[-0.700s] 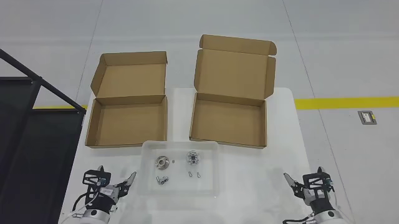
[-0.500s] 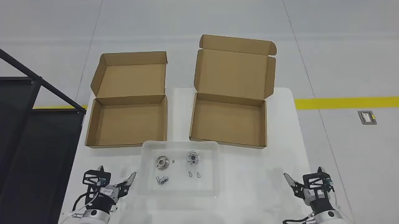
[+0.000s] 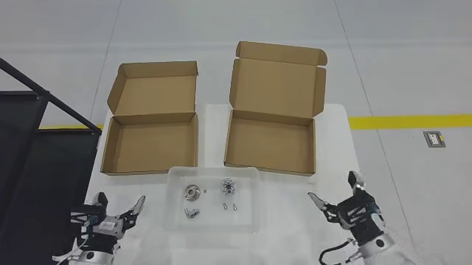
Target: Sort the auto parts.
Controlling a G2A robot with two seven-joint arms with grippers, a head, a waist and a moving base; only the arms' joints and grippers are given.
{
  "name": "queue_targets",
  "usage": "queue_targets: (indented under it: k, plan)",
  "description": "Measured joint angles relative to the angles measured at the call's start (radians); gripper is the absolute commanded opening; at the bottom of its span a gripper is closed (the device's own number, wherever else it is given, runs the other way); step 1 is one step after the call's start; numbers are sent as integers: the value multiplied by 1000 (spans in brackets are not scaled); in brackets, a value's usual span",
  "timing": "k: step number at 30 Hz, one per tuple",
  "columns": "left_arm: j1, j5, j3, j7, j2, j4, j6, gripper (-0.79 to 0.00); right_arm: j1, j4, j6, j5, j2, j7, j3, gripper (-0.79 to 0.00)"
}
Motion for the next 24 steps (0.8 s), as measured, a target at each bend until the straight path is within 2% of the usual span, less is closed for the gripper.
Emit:
queue_targets:
  k: [6,9,12,15,17,24]
  plan:
    - [44,-41,-39,48,-3,7,-25,0,182,-40,-198,-42,-3,202,-170,0]
    - [60,-62,-49,59,-5,1,-38,0,284,-10,-230,-58,-14,300,-281,0]
    - [77,-69,-55,70,-8,-8,-36,0,399,67,-241,-72,-35,419,-429,0]
    - [79,-69,-55,72,-9,-9,-35,0,491,159,-236,-33,-55,526,-530,0]
    - [79,-69,-55,72,-9,-9,-35,0,500,165,-232,-30,-56,552,-535,0]
    - [79,-69,-55,72,-9,-8,-35,0,488,159,-233,-31,-56,522,-530,0]
